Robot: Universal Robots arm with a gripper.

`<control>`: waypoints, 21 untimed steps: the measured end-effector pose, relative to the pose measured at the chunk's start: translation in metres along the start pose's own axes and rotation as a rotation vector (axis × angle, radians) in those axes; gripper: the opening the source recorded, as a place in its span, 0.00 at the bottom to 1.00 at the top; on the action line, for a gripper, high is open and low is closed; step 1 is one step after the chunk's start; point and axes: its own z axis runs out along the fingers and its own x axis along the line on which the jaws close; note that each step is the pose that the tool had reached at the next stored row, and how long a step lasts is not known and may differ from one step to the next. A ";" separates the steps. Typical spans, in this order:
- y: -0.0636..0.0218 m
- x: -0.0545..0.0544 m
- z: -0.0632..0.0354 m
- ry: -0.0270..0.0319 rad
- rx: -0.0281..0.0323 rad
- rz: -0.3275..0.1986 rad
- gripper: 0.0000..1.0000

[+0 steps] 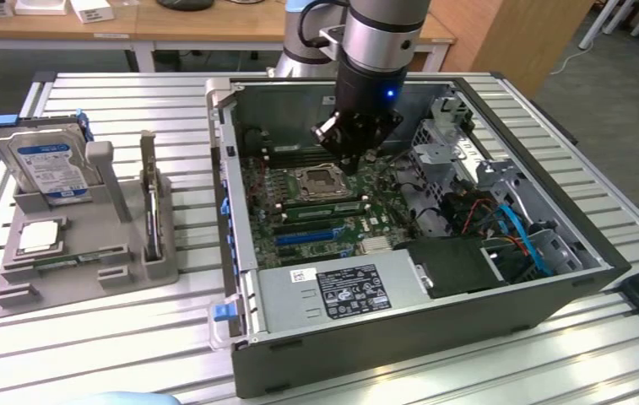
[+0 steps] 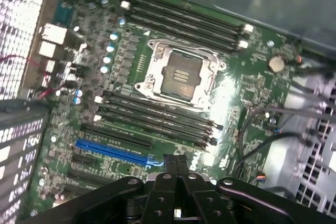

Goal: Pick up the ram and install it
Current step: 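Press down the ram until it locks into place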

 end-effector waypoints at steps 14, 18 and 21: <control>0.0000 0.000 0.0000 0.0013 0.0064 0.168 0.10; 0.0000 0.000 0.0000 0.0017 0.0065 0.172 0.10; 0.0000 0.000 0.0001 0.0015 0.0075 0.197 0.10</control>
